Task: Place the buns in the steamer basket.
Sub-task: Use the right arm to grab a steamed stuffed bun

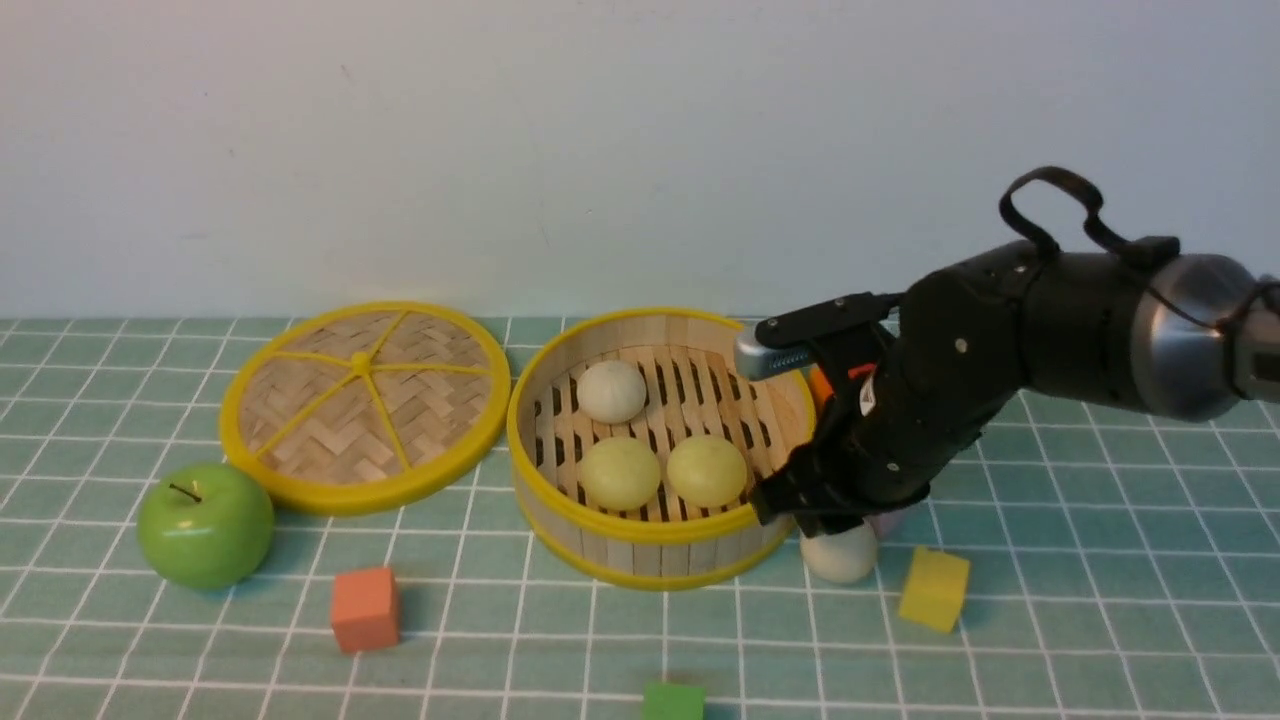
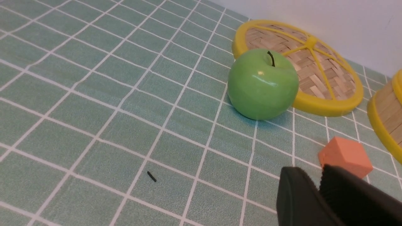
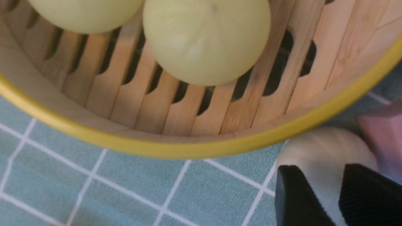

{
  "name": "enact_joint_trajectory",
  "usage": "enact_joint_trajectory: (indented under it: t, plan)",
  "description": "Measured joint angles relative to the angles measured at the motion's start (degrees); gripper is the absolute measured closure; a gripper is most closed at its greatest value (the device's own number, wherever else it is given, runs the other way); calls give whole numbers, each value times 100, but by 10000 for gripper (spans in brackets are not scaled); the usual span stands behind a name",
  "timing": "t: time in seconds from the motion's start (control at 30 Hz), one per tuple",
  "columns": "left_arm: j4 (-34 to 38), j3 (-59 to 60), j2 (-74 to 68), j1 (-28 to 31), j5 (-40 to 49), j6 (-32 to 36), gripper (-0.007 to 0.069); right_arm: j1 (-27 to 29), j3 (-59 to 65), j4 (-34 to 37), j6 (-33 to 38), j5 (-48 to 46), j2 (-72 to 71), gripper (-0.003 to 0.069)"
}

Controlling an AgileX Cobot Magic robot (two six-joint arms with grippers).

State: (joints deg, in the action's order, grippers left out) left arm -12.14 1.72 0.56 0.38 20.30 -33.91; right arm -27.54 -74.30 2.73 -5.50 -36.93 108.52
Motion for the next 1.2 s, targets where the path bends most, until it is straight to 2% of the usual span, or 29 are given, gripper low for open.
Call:
enact_joint_trajectory:
  t: [0.27, 1.2]
  plan:
    - [0, 0, 0, 0, 0, 0, 479, 0, 11, -364, -87, 6, 105, 414]
    - [0, 0, 0, 0, 0, 0, 460, 0, 11, -411, -171, 49, 148, 414]
